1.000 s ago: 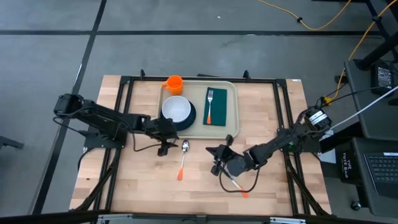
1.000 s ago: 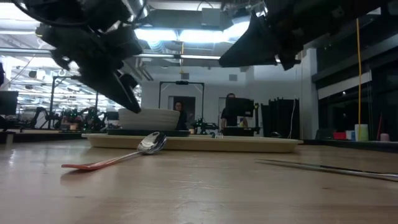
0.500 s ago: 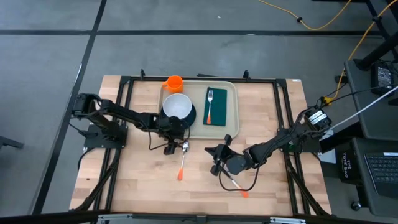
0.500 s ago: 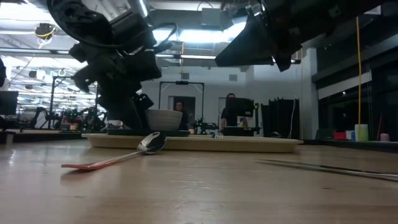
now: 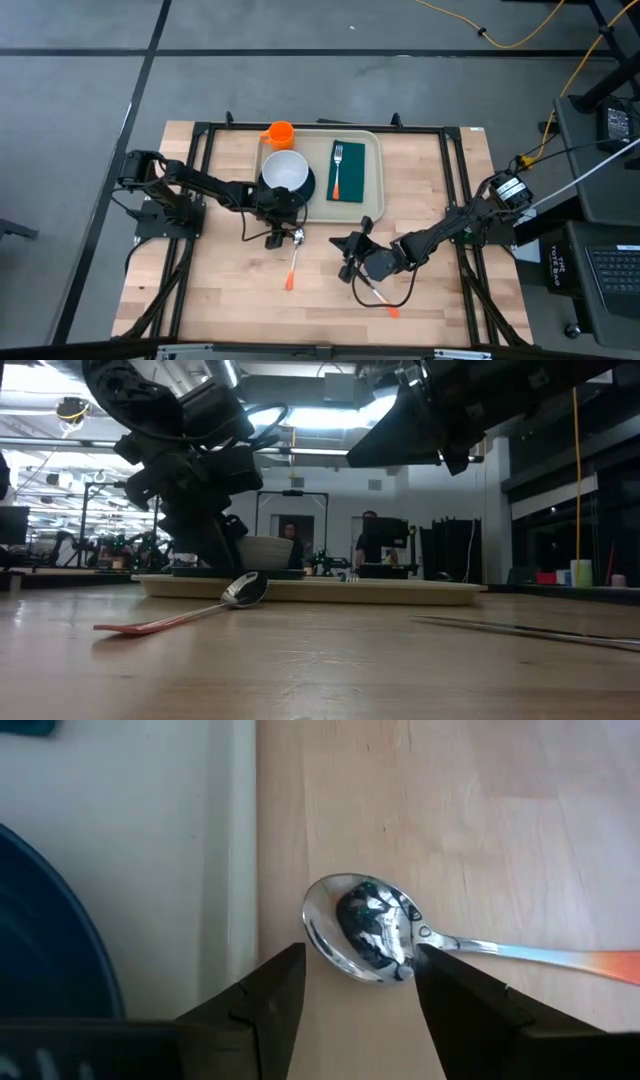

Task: Set up tray
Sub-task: Put the orange spoon on top of the green table napkin on the brown serving tray to the right of the orange fork

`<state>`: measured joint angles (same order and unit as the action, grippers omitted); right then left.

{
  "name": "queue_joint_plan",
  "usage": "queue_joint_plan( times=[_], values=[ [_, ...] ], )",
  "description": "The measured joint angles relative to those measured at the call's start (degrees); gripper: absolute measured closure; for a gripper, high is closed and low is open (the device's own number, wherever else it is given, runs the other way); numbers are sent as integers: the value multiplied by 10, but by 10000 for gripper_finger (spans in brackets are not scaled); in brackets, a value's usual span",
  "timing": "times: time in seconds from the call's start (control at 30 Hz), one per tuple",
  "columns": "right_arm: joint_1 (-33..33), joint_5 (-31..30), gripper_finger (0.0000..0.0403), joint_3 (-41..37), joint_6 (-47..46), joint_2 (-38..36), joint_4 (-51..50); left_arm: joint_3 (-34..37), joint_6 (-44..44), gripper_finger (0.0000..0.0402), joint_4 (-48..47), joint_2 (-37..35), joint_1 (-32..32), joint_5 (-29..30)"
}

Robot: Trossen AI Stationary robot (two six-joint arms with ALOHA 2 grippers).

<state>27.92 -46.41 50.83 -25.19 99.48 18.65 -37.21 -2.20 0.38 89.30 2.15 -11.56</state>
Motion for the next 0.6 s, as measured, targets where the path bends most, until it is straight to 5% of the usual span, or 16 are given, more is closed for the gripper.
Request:
queue_joint_plan(
  times=[0.6],
  values=[
    [0,0,398,0,0,0,5,0,-40,219,27,35,-10,6]
  ],
)
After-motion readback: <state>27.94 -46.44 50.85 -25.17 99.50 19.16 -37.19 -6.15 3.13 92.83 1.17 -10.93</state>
